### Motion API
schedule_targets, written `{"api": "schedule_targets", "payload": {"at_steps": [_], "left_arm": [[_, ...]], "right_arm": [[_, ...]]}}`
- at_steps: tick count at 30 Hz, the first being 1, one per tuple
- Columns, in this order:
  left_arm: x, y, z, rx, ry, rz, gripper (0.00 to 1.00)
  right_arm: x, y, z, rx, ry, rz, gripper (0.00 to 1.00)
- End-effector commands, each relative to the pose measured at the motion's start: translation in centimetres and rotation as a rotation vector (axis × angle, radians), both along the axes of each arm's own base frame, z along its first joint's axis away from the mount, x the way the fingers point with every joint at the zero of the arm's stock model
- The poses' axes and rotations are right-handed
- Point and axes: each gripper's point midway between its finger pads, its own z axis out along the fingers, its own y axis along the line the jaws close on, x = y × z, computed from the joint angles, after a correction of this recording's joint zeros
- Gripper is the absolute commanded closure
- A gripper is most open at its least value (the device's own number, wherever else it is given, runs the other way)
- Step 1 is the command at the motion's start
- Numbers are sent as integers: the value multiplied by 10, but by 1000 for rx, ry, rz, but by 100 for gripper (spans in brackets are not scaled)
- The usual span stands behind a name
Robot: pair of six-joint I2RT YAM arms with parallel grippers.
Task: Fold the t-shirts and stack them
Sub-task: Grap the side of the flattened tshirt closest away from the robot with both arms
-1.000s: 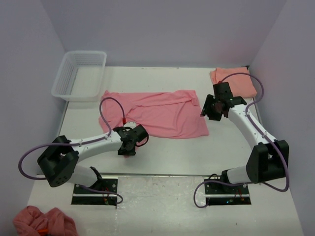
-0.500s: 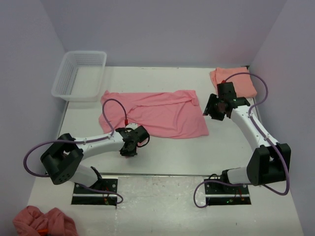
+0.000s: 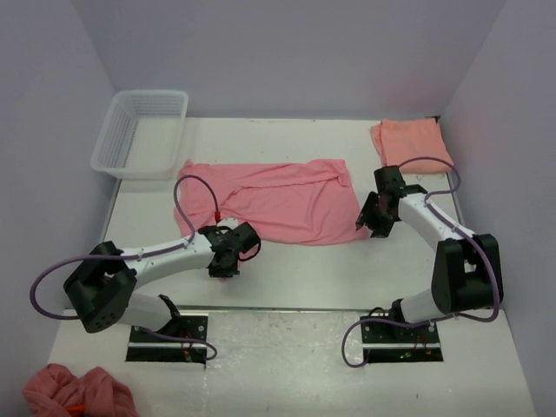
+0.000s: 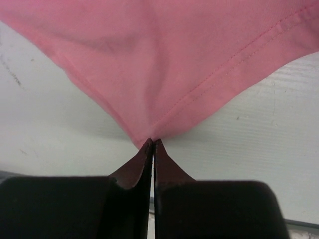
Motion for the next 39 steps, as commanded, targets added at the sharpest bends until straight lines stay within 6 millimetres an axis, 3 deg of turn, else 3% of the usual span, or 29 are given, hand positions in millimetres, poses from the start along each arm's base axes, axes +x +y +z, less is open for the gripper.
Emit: {"api": "schedule_targets", "payload": {"at_steps": [1, 8, 12, 26, 39], "left_arm": [[-2, 3, 27, -20, -41, 63, 100], [9, 5, 65, -40, -122, 92, 100], [9, 8, 67, -24, -125, 90, 100], [13, 11, 91, -52, -183, 85, 100], [18, 9, 112, -92, -228, 70, 100]], "right_arm": [[4, -4, -4, -5, -9, -63, 50], [11, -3, -6, -18, 19, -45, 48], [17, -1, -10, -13, 38, -53, 48], [4, -9, -34, -53, 126, -99, 49], [15, -11, -31, -66, 138, -148, 72]]}}
